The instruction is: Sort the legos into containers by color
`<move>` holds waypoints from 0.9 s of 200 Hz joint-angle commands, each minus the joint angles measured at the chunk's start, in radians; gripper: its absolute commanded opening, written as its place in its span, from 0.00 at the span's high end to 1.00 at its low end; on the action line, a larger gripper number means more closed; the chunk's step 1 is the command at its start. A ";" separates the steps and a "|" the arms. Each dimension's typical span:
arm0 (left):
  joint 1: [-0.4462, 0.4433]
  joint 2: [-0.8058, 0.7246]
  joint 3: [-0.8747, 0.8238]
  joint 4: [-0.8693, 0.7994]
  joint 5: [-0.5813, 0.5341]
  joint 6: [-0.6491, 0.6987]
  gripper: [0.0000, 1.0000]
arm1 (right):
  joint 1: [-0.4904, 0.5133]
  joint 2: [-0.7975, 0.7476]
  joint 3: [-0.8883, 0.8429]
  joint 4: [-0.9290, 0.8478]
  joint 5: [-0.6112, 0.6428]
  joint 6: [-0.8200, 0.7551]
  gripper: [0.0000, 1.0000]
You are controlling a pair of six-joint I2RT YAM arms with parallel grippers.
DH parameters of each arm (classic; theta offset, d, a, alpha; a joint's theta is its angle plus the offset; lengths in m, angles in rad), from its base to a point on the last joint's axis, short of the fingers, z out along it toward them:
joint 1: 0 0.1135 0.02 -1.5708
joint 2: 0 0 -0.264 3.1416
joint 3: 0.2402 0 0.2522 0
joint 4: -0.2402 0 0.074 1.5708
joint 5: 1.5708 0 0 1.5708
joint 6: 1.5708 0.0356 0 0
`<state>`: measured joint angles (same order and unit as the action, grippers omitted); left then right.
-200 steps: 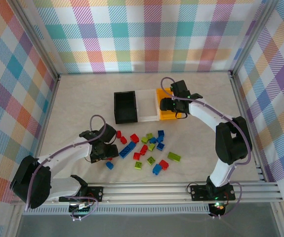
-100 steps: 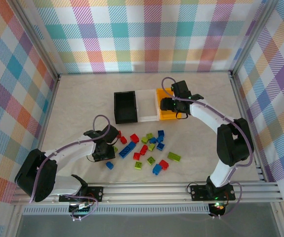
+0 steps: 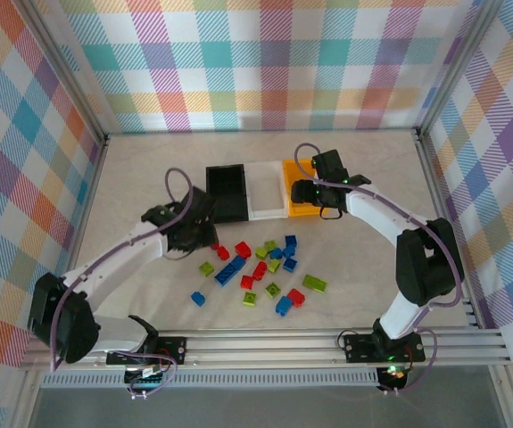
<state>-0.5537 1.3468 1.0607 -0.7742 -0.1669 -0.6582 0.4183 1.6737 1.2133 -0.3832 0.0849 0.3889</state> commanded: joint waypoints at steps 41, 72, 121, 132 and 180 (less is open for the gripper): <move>0.090 0.375 0.382 0.087 -0.036 0.085 0.61 | -0.006 -0.065 -0.053 -0.001 -0.011 0.011 0.20; 0.112 0.511 0.523 0.074 -0.024 0.089 0.61 | -0.006 -0.092 -0.089 0.004 -0.019 0.015 0.19; 0.136 0.662 0.697 0.016 -0.014 0.110 0.51 | -0.006 -0.135 -0.137 0.003 -0.064 0.020 0.15; 0.136 0.672 0.717 0.012 -0.008 0.109 0.47 | -0.006 -0.148 -0.148 0.000 -0.072 0.017 0.14; 0.130 0.601 0.723 0.032 0.035 0.095 0.26 | -0.001 -0.196 -0.188 -0.049 -0.128 0.020 0.12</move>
<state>-0.4274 2.0163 1.7657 -0.7311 -0.1688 -0.5591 0.4183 1.5181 1.0454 -0.3908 0.0082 0.4030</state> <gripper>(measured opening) 0.682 0.879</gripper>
